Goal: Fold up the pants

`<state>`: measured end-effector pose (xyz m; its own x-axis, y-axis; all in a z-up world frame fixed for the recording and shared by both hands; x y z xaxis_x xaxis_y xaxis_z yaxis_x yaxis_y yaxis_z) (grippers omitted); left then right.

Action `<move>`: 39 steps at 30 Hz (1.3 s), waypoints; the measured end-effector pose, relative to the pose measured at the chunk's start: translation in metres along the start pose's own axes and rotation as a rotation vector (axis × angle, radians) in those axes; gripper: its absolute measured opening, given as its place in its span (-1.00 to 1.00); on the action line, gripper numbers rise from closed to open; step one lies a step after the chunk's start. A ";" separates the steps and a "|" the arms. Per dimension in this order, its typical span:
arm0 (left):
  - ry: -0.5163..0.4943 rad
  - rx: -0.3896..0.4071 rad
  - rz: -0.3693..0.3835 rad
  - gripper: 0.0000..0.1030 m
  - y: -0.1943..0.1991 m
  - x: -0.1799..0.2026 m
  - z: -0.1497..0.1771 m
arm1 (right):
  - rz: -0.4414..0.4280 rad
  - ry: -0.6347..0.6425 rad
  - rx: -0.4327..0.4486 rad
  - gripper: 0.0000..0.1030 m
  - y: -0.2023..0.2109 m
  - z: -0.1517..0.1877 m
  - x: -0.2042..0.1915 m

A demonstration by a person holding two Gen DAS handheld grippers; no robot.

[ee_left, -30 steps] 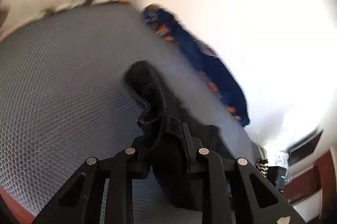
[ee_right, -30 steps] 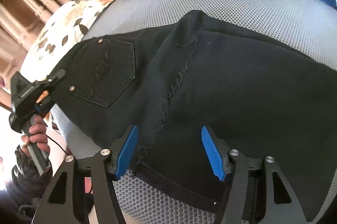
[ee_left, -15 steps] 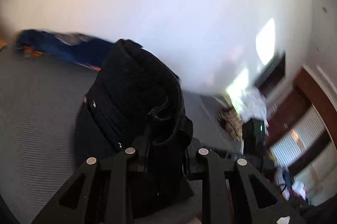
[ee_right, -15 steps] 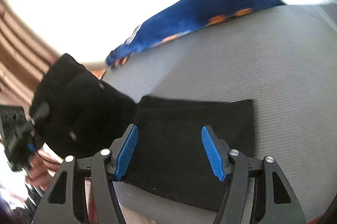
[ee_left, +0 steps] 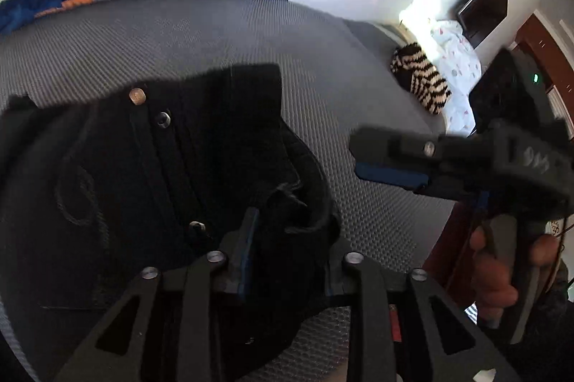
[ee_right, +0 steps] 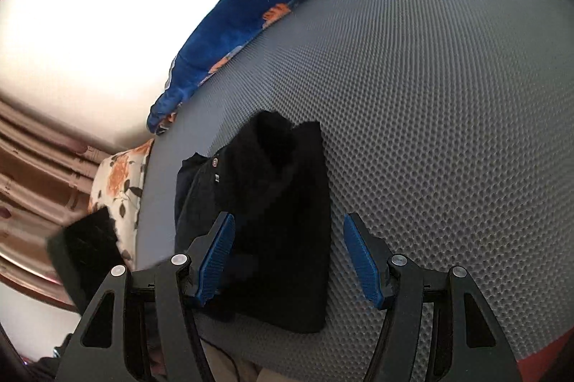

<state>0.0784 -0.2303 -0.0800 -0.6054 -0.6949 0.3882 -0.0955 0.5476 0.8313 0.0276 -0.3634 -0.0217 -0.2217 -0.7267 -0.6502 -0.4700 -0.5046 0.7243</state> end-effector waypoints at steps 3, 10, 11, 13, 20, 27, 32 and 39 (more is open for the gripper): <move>-0.056 -0.009 -0.035 0.10 0.004 0.009 -0.001 | -0.061 -0.015 -0.041 0.24 -0.009 -0.002 0.004; -0.140 0.096 0.010 0.47 0.069 0.005 0.012 | -0.178 -0.063 -0.117 0.24 -0.032 -0.003 0.013; -0.133 0.111 -0.015 0.49 0.077 -0.003 0.013 | -0.172 -0.062 -0.122 0.24 -0.035 -0.002 0.015; -0.087 0.142 -0.086 0.49 0.091 -0.028 0.015 | -0.121 -0.050 -0.121 0.23 -0.038 -0.002 0.017; 0.160 0.135 -0.344 0.45 0.101 -0.135 0.026 | -0.116 -0.006 -0.146 -0.37 -0.054 -0.007 0.007; 0.226 0.106 -0.348 0.45 0.088 -0.168 0.044 | -0.027 0.125 -0.144 -0.54 -0.054 -0.004 -0.021; 0.218 0.083 -0.340 0.47 0.080 -0.162 0.047 | 0.004 0.098 -0.136 -0.74 -0.064 -0.001 -0.023; 0.176 0.029 -0.313 0.53 0.063 -0.151 0.059 | 0.077 0.189 -0.080 -0.79 -0.033 0.007 -0.046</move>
<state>0.1172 -0.0632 -0.1102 -0.3980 -0.8993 0.1814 -0.2789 0.3069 0.9099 0.0470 -0.3100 -0.0172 -0.0870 -0.8350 -0.5434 -0.3870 -0.4743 0.7907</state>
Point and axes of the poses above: each gripper's, at about its wrist camera, not at the fingertips, and y roughly against the way its jaws point, x to its right, z to its underside, the point moved 4 cm from there along -y, roughly the way its jaws point, and after that the axes turned 6 degrees about -x, right-handed, at the moved point
